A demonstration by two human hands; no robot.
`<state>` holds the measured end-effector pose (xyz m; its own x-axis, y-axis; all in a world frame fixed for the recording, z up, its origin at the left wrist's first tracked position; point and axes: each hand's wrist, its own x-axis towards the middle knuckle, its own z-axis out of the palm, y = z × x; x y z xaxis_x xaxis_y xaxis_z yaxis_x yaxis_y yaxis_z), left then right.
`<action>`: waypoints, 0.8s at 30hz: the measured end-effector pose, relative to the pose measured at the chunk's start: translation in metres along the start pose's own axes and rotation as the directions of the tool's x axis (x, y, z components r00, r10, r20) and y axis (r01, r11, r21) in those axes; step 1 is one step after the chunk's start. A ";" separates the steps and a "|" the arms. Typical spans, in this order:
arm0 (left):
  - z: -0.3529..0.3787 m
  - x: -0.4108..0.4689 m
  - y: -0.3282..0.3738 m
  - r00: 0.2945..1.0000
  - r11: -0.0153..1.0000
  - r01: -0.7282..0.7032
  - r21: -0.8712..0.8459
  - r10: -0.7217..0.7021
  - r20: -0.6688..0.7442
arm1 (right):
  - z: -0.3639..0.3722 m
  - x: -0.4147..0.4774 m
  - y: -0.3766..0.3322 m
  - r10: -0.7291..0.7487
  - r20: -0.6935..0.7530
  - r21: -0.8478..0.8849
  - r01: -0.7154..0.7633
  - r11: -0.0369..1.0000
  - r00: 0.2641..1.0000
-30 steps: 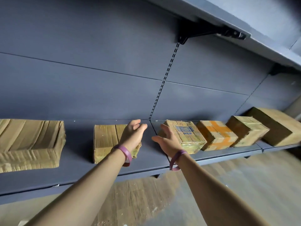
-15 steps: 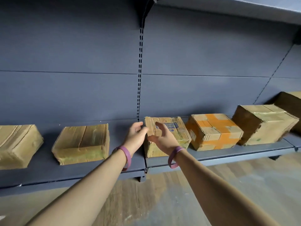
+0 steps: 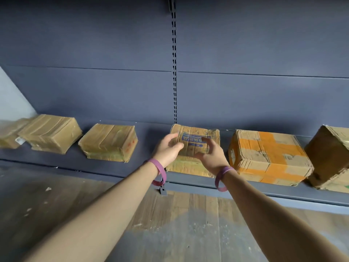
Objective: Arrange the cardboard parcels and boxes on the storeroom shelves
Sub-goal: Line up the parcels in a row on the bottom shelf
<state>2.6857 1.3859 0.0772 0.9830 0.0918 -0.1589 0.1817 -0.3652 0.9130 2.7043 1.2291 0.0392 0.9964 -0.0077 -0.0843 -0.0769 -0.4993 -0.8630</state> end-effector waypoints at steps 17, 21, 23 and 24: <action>0.021 0.068 -0.107 0.990 0.977 0.135 -0.166 -0.142 -0.027 | 0.032 0.019 0.080 0.101 -0.163 0.079 -0.089 0.993 0.981; 0.029 0.066 -0.110 0.972 0.970 0.235 -0.061 -0.236 -0.011 | 0.035 0.015 0.080 0.033 -0.226 0.116 -0.007 0.993 0.974; 0.031 0.063 -0.109 0.977 0.976 0.207 -0.065 -0.209 -0.039 | 0.032 0.013 0.079 -0.009 -0.240 0.101 0.034 0.994 0.971; 0.031 0.063 -0.109 0.981 0.981 0.183 -0.068 -0.186 -0.052 | 0.030 0.011 0.077 -0.019 -0.255 0.098 0.045 0.994 0.967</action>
<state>2.7285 1.4028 -0.0440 0.9292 0.2067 -0.3064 0.3561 -0.2782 0.8921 2.7080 1.2165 -0.0428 0.9738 -0.2187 0.0620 -0.0346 -0.4121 -0.9105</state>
